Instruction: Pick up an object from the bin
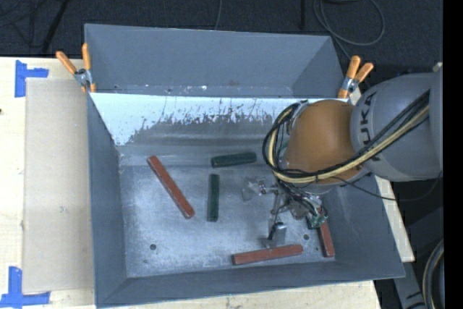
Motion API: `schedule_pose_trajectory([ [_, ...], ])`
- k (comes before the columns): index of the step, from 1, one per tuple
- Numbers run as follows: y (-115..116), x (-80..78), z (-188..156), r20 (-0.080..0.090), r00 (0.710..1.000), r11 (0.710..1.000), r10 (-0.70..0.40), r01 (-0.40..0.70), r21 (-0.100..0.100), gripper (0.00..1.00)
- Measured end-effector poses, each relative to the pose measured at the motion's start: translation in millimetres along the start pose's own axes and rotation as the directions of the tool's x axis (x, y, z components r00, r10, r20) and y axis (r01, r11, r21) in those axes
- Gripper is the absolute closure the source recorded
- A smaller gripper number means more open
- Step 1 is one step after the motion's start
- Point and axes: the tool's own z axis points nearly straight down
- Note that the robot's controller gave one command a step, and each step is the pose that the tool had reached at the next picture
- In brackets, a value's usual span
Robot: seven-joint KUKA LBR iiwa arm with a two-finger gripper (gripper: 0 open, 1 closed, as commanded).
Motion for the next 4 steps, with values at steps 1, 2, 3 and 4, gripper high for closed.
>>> schedule_pose_trajectory([
  [1,83.9,-63.6,-52.9,0.01,0.991,0.991,-0.13,0.13,-0.001,0.0],
  [2,73.5,-57.8,1.4,-0.003,0.878,0.878,-0.479,0.479,-0.001,0.0],
  [3,73.3,-58.8,-0.6,0.0,0.88,0.88,-0.475,0.475,-0.001,1.0],
  [4,88.7,-11.8,-170.8,0.003,0.572,0.572,-0.82,0.82,0.005,1.0],
])
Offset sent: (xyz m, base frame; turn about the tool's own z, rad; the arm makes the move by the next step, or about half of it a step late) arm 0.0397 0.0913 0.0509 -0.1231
